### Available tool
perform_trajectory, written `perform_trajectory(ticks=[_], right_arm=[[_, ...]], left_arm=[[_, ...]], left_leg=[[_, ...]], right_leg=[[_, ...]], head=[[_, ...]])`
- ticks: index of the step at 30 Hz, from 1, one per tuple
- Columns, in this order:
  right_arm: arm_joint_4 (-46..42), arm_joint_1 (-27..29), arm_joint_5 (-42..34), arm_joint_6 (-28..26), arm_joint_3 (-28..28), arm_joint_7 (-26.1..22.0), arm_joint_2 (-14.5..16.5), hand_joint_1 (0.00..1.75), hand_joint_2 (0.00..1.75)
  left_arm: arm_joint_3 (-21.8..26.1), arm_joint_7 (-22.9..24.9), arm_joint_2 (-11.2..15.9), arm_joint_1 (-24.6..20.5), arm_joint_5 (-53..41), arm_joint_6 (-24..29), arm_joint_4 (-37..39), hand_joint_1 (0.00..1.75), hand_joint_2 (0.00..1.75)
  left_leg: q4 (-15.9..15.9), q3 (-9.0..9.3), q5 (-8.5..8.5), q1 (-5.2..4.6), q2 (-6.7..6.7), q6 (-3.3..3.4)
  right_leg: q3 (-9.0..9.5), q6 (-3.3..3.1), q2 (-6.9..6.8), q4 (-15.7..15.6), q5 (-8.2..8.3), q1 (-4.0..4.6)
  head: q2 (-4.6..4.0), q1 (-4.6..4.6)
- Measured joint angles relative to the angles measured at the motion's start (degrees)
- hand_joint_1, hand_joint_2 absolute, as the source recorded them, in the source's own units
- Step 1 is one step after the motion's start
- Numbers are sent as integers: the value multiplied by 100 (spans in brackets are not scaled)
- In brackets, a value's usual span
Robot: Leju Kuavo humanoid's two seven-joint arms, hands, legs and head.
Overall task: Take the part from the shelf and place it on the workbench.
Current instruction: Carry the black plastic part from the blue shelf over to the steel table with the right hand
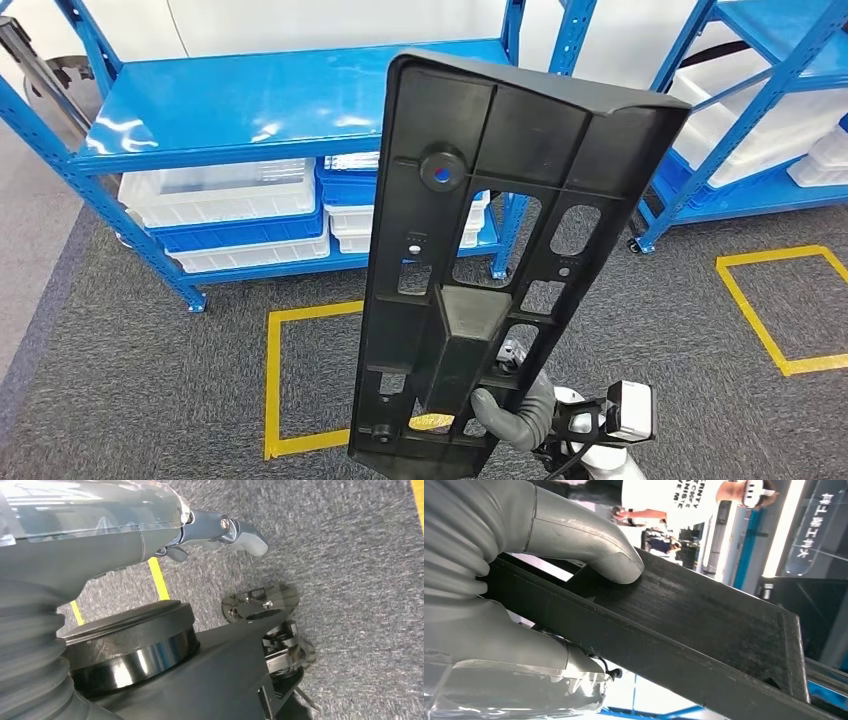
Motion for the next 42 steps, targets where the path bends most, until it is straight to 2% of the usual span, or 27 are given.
perform_trajectory(ticks=[2, 4, 5, 7, 9, 10, 11, 12, 13, 15, 17, 19, 21, 23, 25, 26, 27, 28, 29, 31, 32, 33, 35, 37, 39, 41, 42], right_arm=[[-54, 3, 16, 12, -1, 13, 2, 175, 175], [-81, 21, 32, 22, -4, 28, 3, 175, 175], [-96, 33, 36, 26, -5, 32, 2, 175, 175], [-125, 47, 38, 28, -8, 37, 7, 175, 175], [-141, 67, 41, 26, -9, 36, 13, 175, 175], [-146, 94, 47, 21, -9, 32, 15, 175, 175], [-152, 132, 59, 17, -11, 26, 15, 175, 175], [-163, 175, 72, 13, -13, 20, 15, 175, 175], [-180, 217, 83, 10, -15, 14, 15, 175, 175], [-227, 275, 95, 10, -19, 5, 16, 175, 175], [-268, 311, 107, 20, -22, 1, 17, 175, 175], [-299, 354, 128, 48, -30, 1, 19, 175, 175], [-320, 393, 144, 83, -49, -1, 19, 175, 175], [-330, 404, 149, 105, -66, -4, 19, 175, 175], [-333, 406, 151, 116, -74, -5, 19, 175, 175], [-333, 408, 151, 121, -79, -4, 19, 175, 175], [-333, 408, 151, 125, -86, -3, 20, 175, 175], [-333, 402, 149, 128, -94, 3, 23, 175, 175], [-333, 389, 146, 129, -103, 13, 28, 175, 175], [-334, 344, 135, 132, -121, 44, 51, 175, 175], [-335, 316, 127, 137, -128, 59, 65, 175, 175], [-335, 289, 116, 143, -134, 73, 81, 175, 175], [-334, 245, 83, 162, -146, 101, 107, 175, 175], [-327, 190, 20, 202, -160, 126, 121, 175, 175], [-301, 126, -42, 231, -167, 138, 136, 175, 175], [-256, 100, -69, 241, -167, 140, 146, 175, 175], [-232, 99, -76, 247, -167, 140, 146, 175, 175]], left_arm=[[-1, -2, -2, 4, 1, 2, 0, 0, 175], [-2, -6, -2, 3, 1, 7, 0, 0, 175], [-3, -9, -2, -1, -1, 10, 0, 0, 175], [-4, -19, -2, 0, -5, 16, 0, 0, 175], [-5, -24, 1, 20, -19, 22, 0, 0, 175], [-6, -23, 2, 30, -28, 26, 0, 0, 175], [-8, -22, 4, 36, -37, 28, 0, 0, 175], [-10, -23, 5, 38, -43, 31, 0, 0, 175], [-14, -24, 5, 37, -46, 32, 0, 0, 175], [-22, -25, 7, 35, -51, 33, 0, 0, 175], [-26, -27, 9, 33, -52, 35, 0, 0, 175], [-28, -31, 7, 31, -51, 44, 0, 0, 175], [-32, -37, 1, 17, -50, 53, -1, 0, 175], [-33, -44, -3, 18, -48, 56, -2, 0, 175], [-33, -46, -3, 43, -44, 55, -2, 0, 175], [-33, -45, -2, 50, -42, 55, -2, 0, 175], [-33, -43, -2, 50, -41, 55, -2, 0, 175], [-33, -41, -2, 43, -40, 55, -2, 0, 175], [-33, -39, -3, 33, -39, 55, -2, 0, 175], [-33, -29, -2, 8, -37, 55, -3, 0, 175], [-33, -24, -1, 0, -36, 55, -3, 0, 175], [-33, -17, 1, -6, -35, 55, -4, 0, 175], [-33, -9, 2, -12, -26, 55, -4, 0, 175], [-33, -4, 1, -16, -8, 61, -4, 0, 175], [-33, -3, 2, 3, 4, 67, -4, 0, 175], [-32, -1, 5, 30, 7, 75, -4, 0, 175], [-31, 1, 7, 35, 7, 79, -4, 0, 175]], left_leg=[[20, -12, -11, -33, 95, -32], [41, -14, -19, -53, 203, -78], [98, -32, -58, -55, 185, -110], [488, -188, -319, -33, -24, -177], [1205, -498, -722, 17, -259, -218], [1521, -632, -849, 33, -296, -232], [1666, -688, -866, 45, -309, -240], [1586, -637, -765, 56, -315, -242], [1290, -482, -574, 68, -343, -237], [473, -78, -231, 92, -545, -206], [58, 102, -137, 94, -707, -169], [14, 104, -111, 87, -652, -121], [-44, 104, -35, 106, -533, -48], [-81, 78, 20, 112, -392, 3], [-67, 33, 32, 101, -244, 15], [-55, 15, 32, 98, -167, 15], [-42, 1, 30, 97, -95, 10], [-27, -6, 24, 98, -30, 0], [-8, -7, 12, 98, 30, -18], [33, -11, -18, 78, 127, -79], [51, -12, -30, 68, 174, -116], [56, -11, -35, 56, 220, -151], [67, -9, -54, 67, 275, -221], [278, -91, -233, 93, 81, -282], [955, -380, -632, 106, -204, -308], [1648, -695, -896, 104, -302, -305], [1736, -739, -864, 103, -315, -290]], right_leg=[[158, -82, -132, -339, 37, 62], [138, -136, -45, -372, 68, 59], [134, -166, 8, -392, 91, 41], [125, -228, 108, -429, 142, -1], [93, -255, 220, -427, 173, -3], [74, -255, 284, -422, 186, -1], [58, -248, 351, -412, 198, 0], [45, -238, 418, -399, 208, -1], [35, -228, 484, -384, 214, -2], [11, -196, 609, -354, 233, 1], [-32, -129, 721, -350, 277, -2], [-71, -40, 821, -374, 334, -13], [-141, 11, 701, -280, 259, -13], [-374, 38, 436, 236, -89, -22], [-685, 81, 322, 991, -461, -44], [-756, 100, 303, 1209, -524, -53], [-720, 114, 284, 1218, -485, -62], [-561, 121, 248, 992, -356, -71], [-313, 123, 178, 592, -187, -79], [75, 70, -45, -89, -13, -61], [149, 33, -113, -248, 5, -41], [139, -10, -130, -273, -12, -20], [109, -81, -19, -294, 32, -18], [89, -160, 92, -318, 72, -37], [58, -217, 218, -326, 103, -36], [27, -246, 363, -324, 124, -14], [20, -250, 435, -323, 133, -3]], head=[[0, 0], [0, 0], [0, -1], [0, -1], [0, -2], [0, -2], [0, -2], [0, -2], [0, -2], [0, -1], [0, -1], [0, -1], [0, 0], [0, 1], [0, 1], [0, 0], [0, 0], [0, 0], [0, 0], [0, 0], [0, 0], [0, 0], [0, 0], [0, 0], [0, 0], [0, 0], [0, 0]])
